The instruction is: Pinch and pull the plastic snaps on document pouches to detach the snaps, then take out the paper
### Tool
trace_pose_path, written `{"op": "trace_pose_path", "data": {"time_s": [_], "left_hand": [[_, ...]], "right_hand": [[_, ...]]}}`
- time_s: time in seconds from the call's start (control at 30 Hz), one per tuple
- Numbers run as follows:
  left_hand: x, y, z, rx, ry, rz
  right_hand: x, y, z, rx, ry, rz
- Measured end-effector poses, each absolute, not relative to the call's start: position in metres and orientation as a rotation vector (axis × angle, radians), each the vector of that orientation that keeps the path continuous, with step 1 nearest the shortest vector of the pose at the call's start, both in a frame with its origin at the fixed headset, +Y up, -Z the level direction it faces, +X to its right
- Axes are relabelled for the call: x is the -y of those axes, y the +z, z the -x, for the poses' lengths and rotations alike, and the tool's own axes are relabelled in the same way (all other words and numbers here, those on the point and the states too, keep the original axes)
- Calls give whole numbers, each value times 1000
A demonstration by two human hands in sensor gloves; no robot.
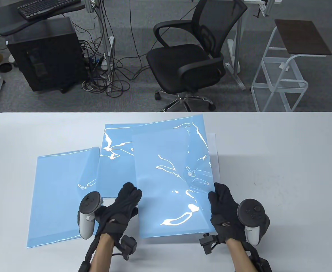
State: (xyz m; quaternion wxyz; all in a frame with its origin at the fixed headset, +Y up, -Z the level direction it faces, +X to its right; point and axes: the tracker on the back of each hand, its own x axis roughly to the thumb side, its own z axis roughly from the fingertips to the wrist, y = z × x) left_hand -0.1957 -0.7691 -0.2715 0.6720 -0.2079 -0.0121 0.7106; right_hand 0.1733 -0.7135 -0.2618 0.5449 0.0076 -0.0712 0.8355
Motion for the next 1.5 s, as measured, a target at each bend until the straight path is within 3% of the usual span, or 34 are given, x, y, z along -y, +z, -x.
{"op": "trace_pose_path", "data": {"time_s": [0.13,0.47,0.87,1.07,1.5], "left_hand": [[775,-272,193,14,1667,524],[767,-272,194,-26,1618,502],[720,-264,209,-82,1349,249],[711,-254,225,-159,1224,222],[750,-237,225,-244,1178,381]], "right_hand": [[715,-262,-171,159,1993,-20],[717,-261,-167,123,1985,-31],[717,-263,-173,144,2057,-71],[717,-262,-177,176,2135,-73],[719,-259,-175,195,2230,-101]]}}
